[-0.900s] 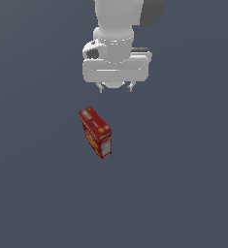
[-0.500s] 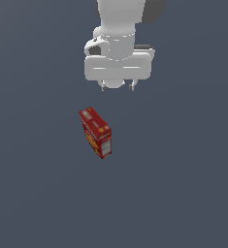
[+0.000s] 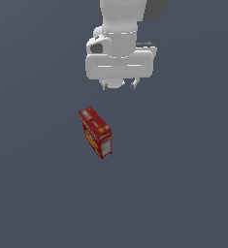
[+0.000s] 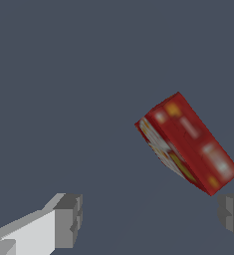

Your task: Pick up the object and move it to a goal position.

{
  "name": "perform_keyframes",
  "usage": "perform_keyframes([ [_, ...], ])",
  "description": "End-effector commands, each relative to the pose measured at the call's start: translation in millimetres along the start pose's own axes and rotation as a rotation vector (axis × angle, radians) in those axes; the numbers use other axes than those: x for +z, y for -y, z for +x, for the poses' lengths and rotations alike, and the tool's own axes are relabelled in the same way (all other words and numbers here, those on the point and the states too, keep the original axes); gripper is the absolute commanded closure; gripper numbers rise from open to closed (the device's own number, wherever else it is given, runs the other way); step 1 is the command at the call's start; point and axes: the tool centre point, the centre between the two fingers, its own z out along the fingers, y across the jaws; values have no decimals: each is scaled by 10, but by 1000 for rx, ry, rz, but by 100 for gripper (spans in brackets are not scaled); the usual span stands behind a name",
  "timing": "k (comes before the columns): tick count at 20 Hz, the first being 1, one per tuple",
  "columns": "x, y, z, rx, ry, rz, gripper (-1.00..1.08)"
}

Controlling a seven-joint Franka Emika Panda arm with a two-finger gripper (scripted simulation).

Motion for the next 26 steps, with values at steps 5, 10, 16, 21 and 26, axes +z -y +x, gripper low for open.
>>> perform_keyframes([
  [5,46,-45,21,-29,3,-1,-92],
  [10,128,-127,58,-81,9,-2,-92],
  [16,280,-278,117,-174,20,-3,-92],
  [21,446,-443,170,-275,33,-4,-92],
  [26,618,-614,214,-376,46,-5,-92],
])
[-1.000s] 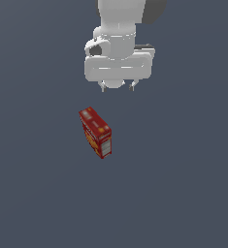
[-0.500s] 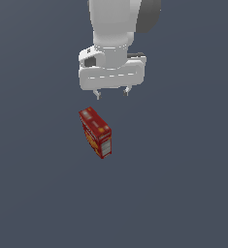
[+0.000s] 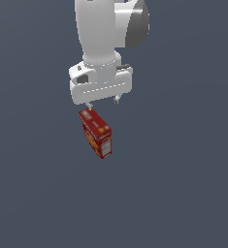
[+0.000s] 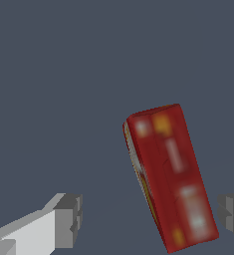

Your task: Pick up the object and move it to a goal position.

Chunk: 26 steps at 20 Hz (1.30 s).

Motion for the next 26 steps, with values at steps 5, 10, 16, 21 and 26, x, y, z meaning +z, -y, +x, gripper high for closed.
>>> perform_keyframes([
  [5,222,-223,-23,-131,17,1,-92],
  [10,354,-352,-45,-206,27,2,-92],
  [16,454,-447,-66,-263,34,4,-92],
  [21,486,-478,-73,-282,37,4,-92],
  [26,513,-476,-76,-278,37,4,-92],
])
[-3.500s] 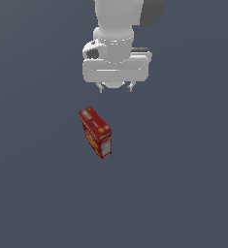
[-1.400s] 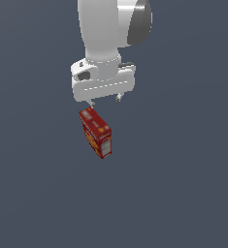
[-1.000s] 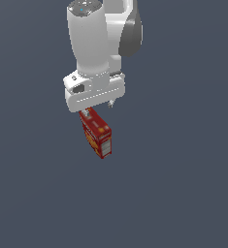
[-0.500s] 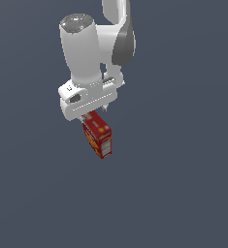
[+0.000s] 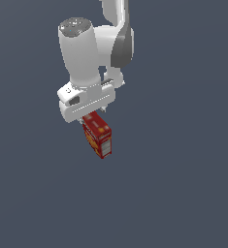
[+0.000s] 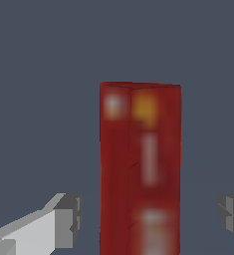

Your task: Pick up the object and move it to a goal position.

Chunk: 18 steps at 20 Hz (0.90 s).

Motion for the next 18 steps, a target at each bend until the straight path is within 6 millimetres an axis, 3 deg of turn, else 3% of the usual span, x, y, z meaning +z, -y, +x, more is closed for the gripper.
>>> perform_keyframes([
  [1,40,2,-1,-1,0,0,-92],
  [10,419,6,-11,-3,1,0,-92],
  [15,492,-2,-3,-4,1,0,-92],
  [16,492,-2,-3,-4,1,0,108],
  [18,492,-2,-3,-4,1,0,108],
])
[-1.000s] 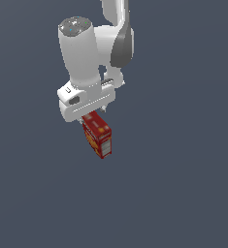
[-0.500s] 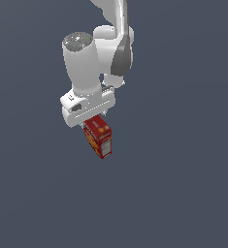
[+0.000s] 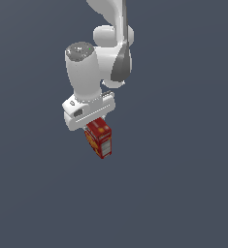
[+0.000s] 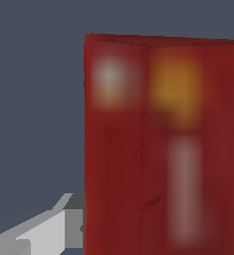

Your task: Pick up the object and move it to a goal position.

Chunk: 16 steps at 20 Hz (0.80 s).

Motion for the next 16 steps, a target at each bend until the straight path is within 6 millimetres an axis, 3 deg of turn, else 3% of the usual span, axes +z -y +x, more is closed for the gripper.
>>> perform_keyframes([
  [1,10,1,2,0,0,0,108],
  [16,-101,-52,71,27,-19,-32,108],
])
